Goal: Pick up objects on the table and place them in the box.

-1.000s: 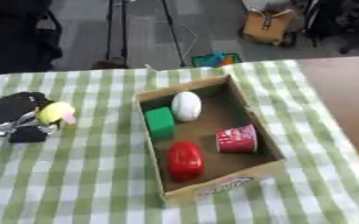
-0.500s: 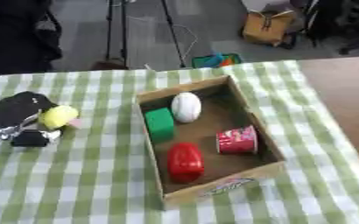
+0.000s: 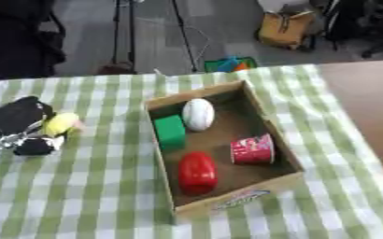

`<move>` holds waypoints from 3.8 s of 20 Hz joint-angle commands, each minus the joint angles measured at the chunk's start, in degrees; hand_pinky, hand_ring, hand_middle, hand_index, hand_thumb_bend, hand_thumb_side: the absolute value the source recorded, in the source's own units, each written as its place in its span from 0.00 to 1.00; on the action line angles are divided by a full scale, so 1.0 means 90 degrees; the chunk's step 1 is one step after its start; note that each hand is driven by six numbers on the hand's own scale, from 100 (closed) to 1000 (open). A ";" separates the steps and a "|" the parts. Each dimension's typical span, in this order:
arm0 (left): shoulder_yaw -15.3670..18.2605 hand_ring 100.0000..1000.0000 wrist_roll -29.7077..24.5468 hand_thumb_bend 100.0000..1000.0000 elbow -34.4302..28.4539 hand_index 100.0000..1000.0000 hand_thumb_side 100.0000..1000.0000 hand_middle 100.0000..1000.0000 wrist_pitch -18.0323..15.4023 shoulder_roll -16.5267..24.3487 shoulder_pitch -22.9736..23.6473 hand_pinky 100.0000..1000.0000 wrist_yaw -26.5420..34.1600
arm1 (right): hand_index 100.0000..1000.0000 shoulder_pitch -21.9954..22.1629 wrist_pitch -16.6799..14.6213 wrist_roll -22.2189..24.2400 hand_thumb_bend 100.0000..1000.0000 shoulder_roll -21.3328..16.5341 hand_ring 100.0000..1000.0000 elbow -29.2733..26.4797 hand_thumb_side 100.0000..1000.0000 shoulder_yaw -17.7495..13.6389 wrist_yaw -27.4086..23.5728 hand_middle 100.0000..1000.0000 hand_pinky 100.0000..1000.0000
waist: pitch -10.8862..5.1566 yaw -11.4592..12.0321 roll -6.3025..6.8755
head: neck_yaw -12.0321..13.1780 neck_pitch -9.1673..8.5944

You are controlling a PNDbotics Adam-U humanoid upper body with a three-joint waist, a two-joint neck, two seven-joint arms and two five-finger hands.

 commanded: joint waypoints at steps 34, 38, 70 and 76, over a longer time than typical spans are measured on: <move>-0.0120 0.73 -0.0042 0.00 -0.2269 0.61 0.36 0.51 0.0515 0.0496 -0.0242 1.00 0.0031 | 0.74 0.0020 -0.0003 0.0088 0.00 -0.0122 0.57 -0.0145 0.37 -0.0033 -0.0060 0.46 0.54 | -0.0294 0.0096 0.0091 | -0.0124 0.0031; -0.0214 0.73 -0.0231 0.00 -0.2753 0.61 0.36 0.52 0.0535 0.0521 -0.0243 1.00 0.0208 | 0.74 0.0027 -0.0001 0.0091 0.00 -0.0123 0.57 -0.0145 0.37 -0.0029 -0.0062 0.46 0.54 | -0.0312 0.0101 0.0103 | -0.0140 0.0065; -0.1190 0.72 -0.1616 0.00 -0.4053 0.62 0.39 0.52 -0.0063 -0.1130 -0.1806 1.00 0.1240 | 0.74 0.0060 0.0050 0.0232 0.00 -0.0099 0.58 -0.0145 0.36 0.0082 -0.0152 0.46 0.54 | -0.0441 -0.0148 0.0263 | -0.0036 0.0186; -0.1288 0.72 -0.1625 0.00 -0.3834 0.63 0.43 0.52 -0.0185 -0.1427 -0.1880 1.00 0.1150 | 0.74 0.0030 0.0055 0.0262 0.00 -0.0072 0.58 -0.0145 0.36 0.0105 -0.0181 0.47 0.54 | -0.0421 -0.0180 0.0265 | -0.0009 0.0160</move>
